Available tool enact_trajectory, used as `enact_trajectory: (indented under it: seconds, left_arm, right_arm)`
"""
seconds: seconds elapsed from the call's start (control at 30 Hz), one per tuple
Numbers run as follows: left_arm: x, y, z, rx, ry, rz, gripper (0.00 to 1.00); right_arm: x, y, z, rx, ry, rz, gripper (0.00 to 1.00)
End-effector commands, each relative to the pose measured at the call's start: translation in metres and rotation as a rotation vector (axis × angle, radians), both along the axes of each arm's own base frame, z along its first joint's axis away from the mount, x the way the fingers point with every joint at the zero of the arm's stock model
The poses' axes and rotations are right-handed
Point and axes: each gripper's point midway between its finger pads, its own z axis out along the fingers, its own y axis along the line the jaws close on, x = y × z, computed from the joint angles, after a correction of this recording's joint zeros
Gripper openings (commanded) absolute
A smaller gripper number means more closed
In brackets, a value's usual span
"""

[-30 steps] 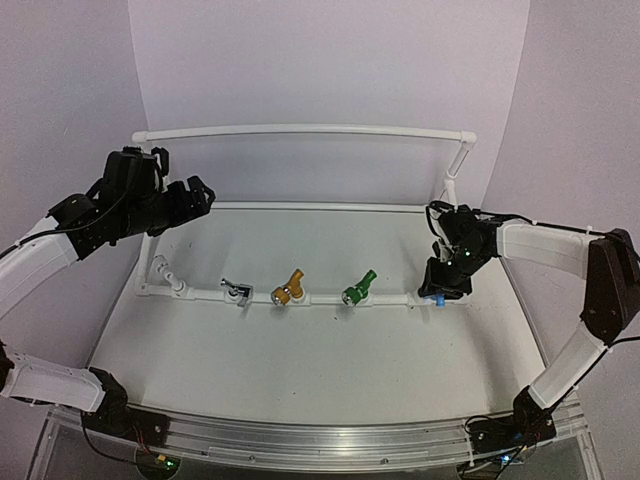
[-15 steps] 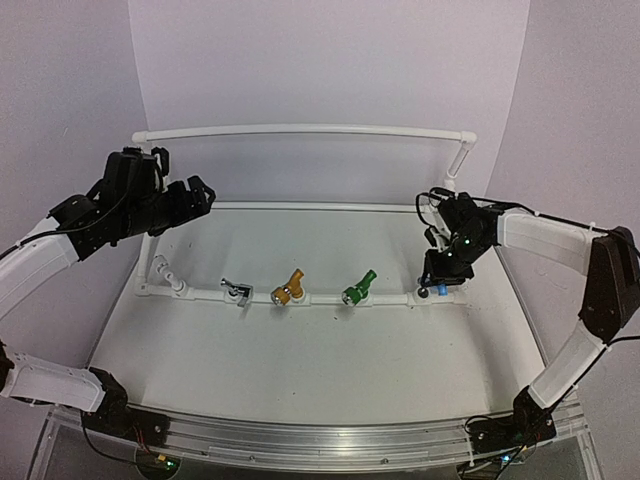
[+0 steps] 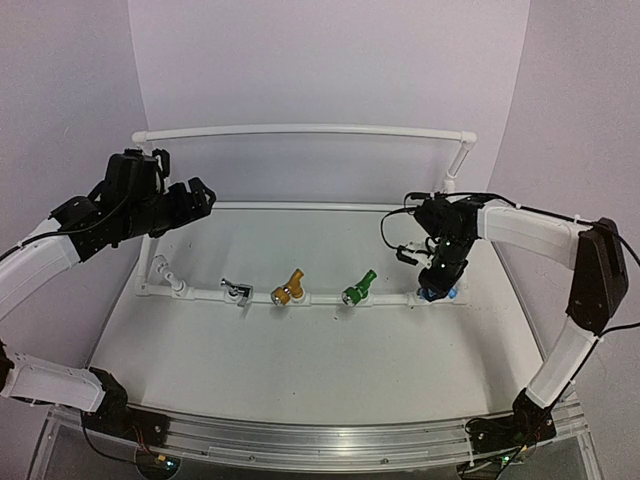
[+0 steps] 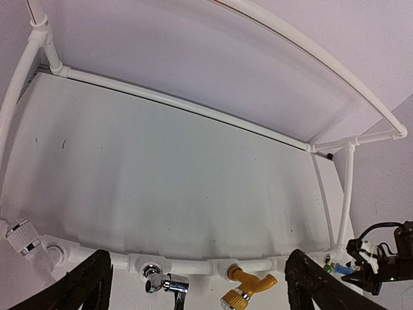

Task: Install the water faucets
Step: Screw the water faucet onto the adaptor.

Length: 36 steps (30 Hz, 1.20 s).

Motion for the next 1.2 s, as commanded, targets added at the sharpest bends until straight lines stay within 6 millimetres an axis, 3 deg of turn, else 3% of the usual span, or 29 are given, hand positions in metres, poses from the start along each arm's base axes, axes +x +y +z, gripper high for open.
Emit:
enact_trajectory:
  seconds: [0.0, 0.13, 0.33, 0.6, 0.97, 1.17]
  left_arm:
    - [0.003, 0.003, 0.013, -0.033, -0.046, 0.024, 0.93]
    - [0.004, 0.002, 0.014, -0.037, -0.047, 0.025, 0.93]
    - [0.004, 0.003, 0.014, -0.038, -0.048, 0.030, 0.93]
    - [-0.004, 0.012, 0.015, -0.048, -0.052, 0.053, 0.92]
    - [-0.005, 0.013, 0.014, -0.051, -0.052, 0.057, 0.92]
    - [-0.004, 0.013, 0.016, -0.047, -0.056, 0.055, 0.92]
  right_arm:
    - [0.006, -0.020, 0.004, -0.206, -0.036, 0.154, 0.00]
    - [0.023, -0.017, 0.004, -0.266, -0.052, 0.170, 0.00]
    - [0.032, -0.017, -0.006, -0.333, -0.015, 0.211, 0.00]
    - [0.022, -0.009, -0.013, -0.320, 0.046, 0.245, 0.00]
    - [0.027, 0.012, 0.004, -0.230, 0.008, 0.271, 0.00]
    - [0.027, 0.011, -0.007, -0.264, 0.025, 0.286, 0.00]
